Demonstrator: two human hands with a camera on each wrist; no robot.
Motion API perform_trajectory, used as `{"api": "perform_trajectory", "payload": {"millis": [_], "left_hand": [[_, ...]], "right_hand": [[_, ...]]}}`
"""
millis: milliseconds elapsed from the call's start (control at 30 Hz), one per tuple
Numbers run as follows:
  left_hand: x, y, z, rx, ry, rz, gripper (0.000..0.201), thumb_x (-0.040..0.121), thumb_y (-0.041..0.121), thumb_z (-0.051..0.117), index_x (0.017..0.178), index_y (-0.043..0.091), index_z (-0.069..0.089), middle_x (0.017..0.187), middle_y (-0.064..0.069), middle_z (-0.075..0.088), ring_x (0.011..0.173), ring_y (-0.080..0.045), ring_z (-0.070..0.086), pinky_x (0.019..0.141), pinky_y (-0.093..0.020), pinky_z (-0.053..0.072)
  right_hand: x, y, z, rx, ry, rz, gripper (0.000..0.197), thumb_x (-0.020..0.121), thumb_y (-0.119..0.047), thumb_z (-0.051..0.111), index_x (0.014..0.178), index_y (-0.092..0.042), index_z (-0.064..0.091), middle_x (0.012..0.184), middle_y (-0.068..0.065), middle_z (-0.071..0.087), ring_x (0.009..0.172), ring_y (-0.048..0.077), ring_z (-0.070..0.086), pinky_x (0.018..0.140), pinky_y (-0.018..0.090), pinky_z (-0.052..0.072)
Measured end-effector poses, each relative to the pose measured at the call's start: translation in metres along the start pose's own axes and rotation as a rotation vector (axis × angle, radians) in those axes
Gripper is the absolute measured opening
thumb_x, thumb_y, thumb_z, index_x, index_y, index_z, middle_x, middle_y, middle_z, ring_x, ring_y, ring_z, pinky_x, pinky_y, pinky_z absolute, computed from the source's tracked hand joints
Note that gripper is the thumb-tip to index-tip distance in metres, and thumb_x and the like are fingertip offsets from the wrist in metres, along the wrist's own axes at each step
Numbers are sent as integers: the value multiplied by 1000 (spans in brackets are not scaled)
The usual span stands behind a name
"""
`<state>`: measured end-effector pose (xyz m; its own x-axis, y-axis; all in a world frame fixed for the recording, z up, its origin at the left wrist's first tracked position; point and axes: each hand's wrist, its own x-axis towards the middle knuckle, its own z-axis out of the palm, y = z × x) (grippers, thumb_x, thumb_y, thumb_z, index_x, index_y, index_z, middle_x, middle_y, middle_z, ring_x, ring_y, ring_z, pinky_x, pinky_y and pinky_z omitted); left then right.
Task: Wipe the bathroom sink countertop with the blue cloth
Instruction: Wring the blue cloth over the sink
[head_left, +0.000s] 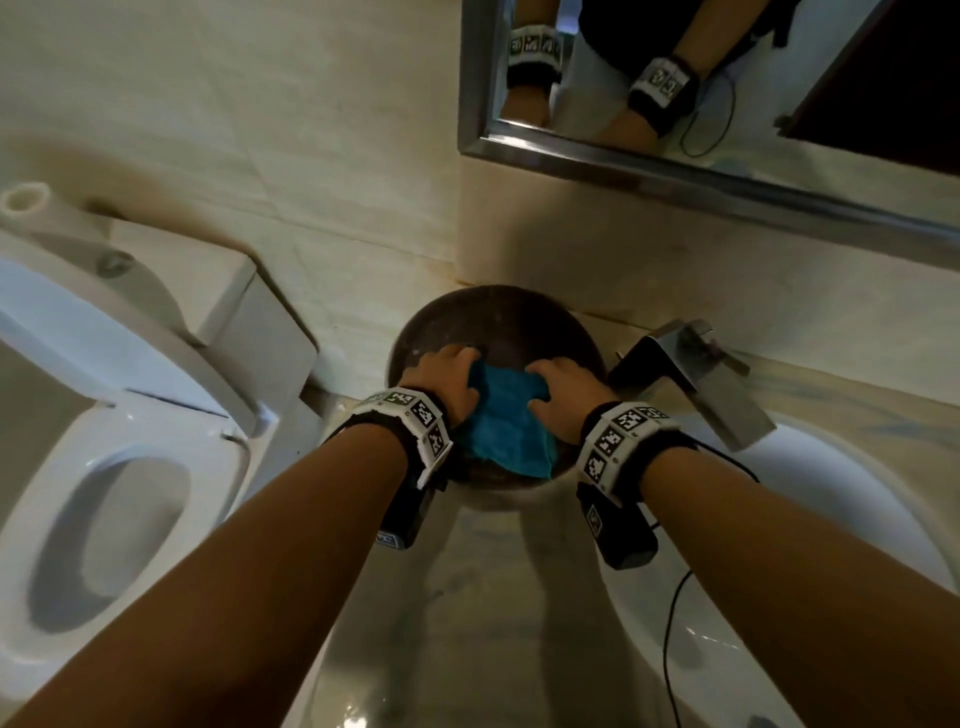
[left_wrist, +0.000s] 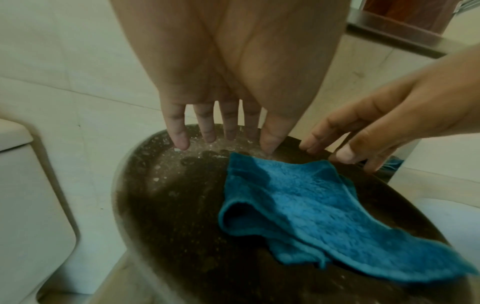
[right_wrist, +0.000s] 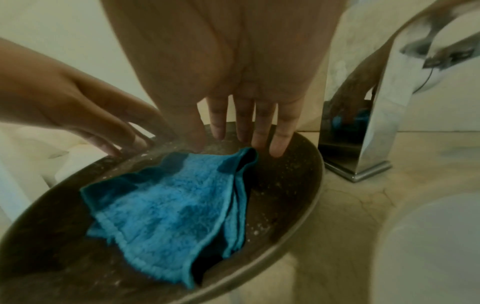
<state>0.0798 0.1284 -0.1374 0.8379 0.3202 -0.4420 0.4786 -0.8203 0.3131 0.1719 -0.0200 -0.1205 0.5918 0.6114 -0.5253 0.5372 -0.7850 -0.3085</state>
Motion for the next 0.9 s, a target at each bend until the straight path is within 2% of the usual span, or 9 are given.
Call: {"api": "perform_trajectory", "payload": {"millis": [100,233,367,433,533,667,733,833,900], "left_hand": [[10,-1,5,-76,31,8,58,90,21,46,145,19,26,148,-11,34,131,-34,37,106,-48,34],[13,2,14,-76,49,4,58,90,18,46,145,20,26,145,-13,35,128,-35,36,106,-47,34],[11,2,15,17,38,13,46,91,26,51,136,18,43,137,-13,38,124,-33,37,103,-46,38],[5,1,16,7,30,12,37,91,27,53,127,18,51,131,-13,41,120,-33,41,101,-46,39],[-6,-1,11,-61,55,31,29,90,28,52,117,17,54,126,-11,46,116,-32,45,99,-46,41],[-32,10,-6,-242,92,82,18,94,22,46,108,12,51,110,-14,60,102,-31,56,85,-37,44],[-47,21,-18,-310,124,122,16,95,19,44,108,10,49,103,-16,63,96,-32,58,78,-33,42],[-65,40,-34,-349,185,188,18,96,19,44,111,10,48,101,-16,64,94,-31,59,75,-33,42],[-73,53,-42,-378,195,220,19,96,19,46,113,12,49,100,-13,63,91,-28,59,73,-29,40]], "right_hand": [[10,6,8,24,-22,-9,56,91,-25,50,143,-19,29,146,9,34,132,29,35,110,37,32],[14,10,16,63,3,-14,53,92,-21,48,142,-21,30,142,10,39,129,29,38,109,37,34],[17,7,21,76,-7,-30,49,90,-21,53,137,-20,40,128,10,52,117,27,49,103,35,41],[14,6,24,56,-26,-43,41,89,-22,55,129,-19,49,121,11,57,111,25,54,97,32,43],[5,4,22,33,-3,-49,28,88,-22,55,115,-20,58,115,9,57,106,25,55,90,30,43],[-23,-2,5,94,71,-71,21,88,-22,55,108,-16,60,115,7,48,105,23,51,89,27,37],[-42,-7,-8,153,85,-98,21,87,-19,55,107,-14,59,111,6,52,103,22,53,84,26,38],[-71,-9,-28,276,99,-93,14,87,-20,56,101,-16,54,97,3,56,93,21,56,74,27,42],[-87,-6,-37,355,130,-95,23,87,-24,60,106,-16,52,97,0,56,91,17,55,74,27,43]]}}
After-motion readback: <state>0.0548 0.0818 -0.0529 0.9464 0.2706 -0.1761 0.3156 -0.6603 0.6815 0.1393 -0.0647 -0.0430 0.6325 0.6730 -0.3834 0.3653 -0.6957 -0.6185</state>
